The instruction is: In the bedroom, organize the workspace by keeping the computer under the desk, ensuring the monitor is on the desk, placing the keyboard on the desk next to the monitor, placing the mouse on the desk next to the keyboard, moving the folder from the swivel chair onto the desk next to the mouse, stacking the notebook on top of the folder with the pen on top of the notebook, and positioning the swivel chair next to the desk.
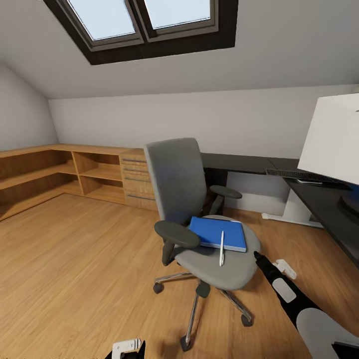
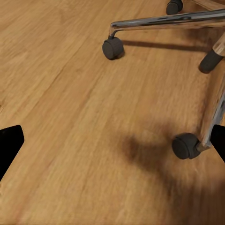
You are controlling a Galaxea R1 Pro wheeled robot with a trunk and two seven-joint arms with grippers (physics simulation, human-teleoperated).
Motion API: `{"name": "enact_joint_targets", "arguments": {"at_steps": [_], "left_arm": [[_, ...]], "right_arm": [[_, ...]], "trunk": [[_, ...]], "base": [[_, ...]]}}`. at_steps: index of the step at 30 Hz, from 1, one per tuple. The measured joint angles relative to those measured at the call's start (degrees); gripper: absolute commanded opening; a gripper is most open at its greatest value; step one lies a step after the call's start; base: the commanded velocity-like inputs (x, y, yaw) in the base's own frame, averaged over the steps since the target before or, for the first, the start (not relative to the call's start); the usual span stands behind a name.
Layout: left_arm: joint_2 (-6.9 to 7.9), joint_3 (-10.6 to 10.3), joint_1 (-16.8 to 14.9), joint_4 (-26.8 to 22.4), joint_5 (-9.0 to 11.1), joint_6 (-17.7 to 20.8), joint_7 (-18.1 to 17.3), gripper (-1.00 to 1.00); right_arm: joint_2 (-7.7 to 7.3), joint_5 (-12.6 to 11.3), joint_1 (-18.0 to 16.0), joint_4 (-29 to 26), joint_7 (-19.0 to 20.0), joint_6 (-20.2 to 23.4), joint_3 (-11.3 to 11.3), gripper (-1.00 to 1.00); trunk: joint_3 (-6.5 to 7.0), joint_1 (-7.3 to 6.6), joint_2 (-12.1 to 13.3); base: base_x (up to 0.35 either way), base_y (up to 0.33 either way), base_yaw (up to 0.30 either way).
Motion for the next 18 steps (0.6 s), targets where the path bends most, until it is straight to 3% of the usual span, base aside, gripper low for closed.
{"name": "enact_joint_targets", "arguments": {"at_steps": [6,18], "left_arm": [[0.0,0.0,0.0,0.0,0.0,0.0,0.0,1.0],[0.0,0.0,0.0,0.0,0.0,0.0,0.0,1.0]], "right_arm": [[0.07,0.0,0.0,0.0,0.1,0.0,0.0,1.0],[0.08,0.0,0.0,0.0,0.1,0.0,0.0,1.0]], "trunk": [[0.0,0.0,0.0],[0.0,0.0,0.0]], "base": [[0.0,0.0,0.147],[0.0,0.0,0.03]]}}
